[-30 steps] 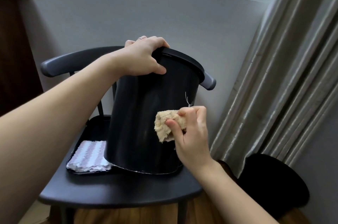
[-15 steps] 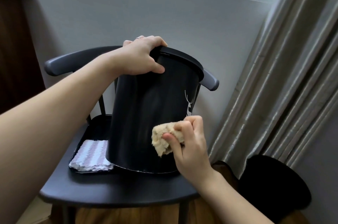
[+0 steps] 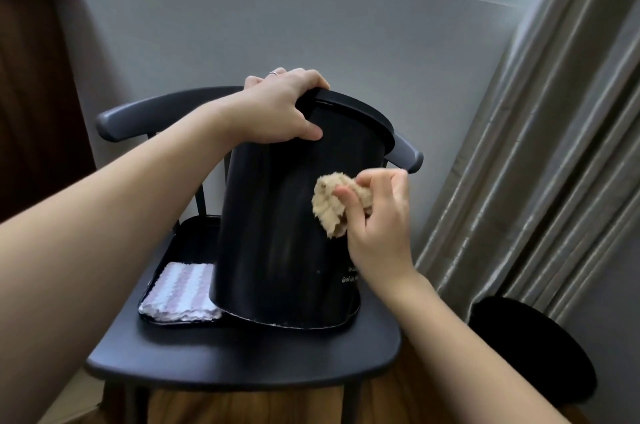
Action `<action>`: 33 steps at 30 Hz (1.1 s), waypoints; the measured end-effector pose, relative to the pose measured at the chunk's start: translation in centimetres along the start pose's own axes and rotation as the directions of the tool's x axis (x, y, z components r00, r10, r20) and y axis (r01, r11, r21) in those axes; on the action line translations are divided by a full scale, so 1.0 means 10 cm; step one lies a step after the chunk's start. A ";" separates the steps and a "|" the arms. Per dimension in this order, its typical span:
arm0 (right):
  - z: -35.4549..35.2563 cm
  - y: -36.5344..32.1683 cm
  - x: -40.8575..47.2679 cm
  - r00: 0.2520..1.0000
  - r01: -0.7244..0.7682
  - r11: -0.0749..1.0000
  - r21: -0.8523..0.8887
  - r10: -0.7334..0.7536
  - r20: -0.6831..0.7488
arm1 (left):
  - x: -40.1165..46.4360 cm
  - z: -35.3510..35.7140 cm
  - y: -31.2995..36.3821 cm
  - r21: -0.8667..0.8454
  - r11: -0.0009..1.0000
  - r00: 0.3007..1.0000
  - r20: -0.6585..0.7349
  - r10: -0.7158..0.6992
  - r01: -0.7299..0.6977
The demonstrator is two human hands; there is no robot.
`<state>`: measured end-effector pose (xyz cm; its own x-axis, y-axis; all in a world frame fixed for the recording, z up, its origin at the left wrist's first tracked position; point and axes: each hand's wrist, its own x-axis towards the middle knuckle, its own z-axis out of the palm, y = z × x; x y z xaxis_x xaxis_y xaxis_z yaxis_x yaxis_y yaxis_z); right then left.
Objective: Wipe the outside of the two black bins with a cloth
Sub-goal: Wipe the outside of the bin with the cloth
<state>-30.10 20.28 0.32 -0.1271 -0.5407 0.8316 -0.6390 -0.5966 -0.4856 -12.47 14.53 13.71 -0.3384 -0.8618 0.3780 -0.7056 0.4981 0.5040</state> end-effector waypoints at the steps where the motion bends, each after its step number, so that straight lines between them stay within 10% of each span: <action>1: -0.01 -0.02 0.12 1.000 -0.024 1.000 -0.004 0.024 -0.015 | 0.00 0.01 0.02 0.006 1.000 1.000 0.000 0.013 -0.013; 15: -0.12 0.10 -0.74 0.973 0.162 0.987 0.023 -0.163 0.163 | -0.02 -0.02 0.01 -0.005 1.000 1.000 0.006 0.008 -0.008; 22: -0.04 -0.01 -0.22 0.998 -0.068 0.997 0.031 0.068 -0.007 | -0.01 0.00 0.04 0.010 1.000 1.000 0.004 -0.005 0.005; 33: -0.16 0.05 -0.81 0.967 0.173 0.985 -0.014 -0.167 0.194 | 0.01 -0.03 0.01 0.000 0.999 0.999 0.006 -0.041 0.041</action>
<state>-30.57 25.26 -6.20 0.1311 -0.5383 0.8325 -0.6619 -0.6726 -0.3308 -12.40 14.54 13.97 -0.3132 -0.8818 0.3526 -0.7185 0.4628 0.5192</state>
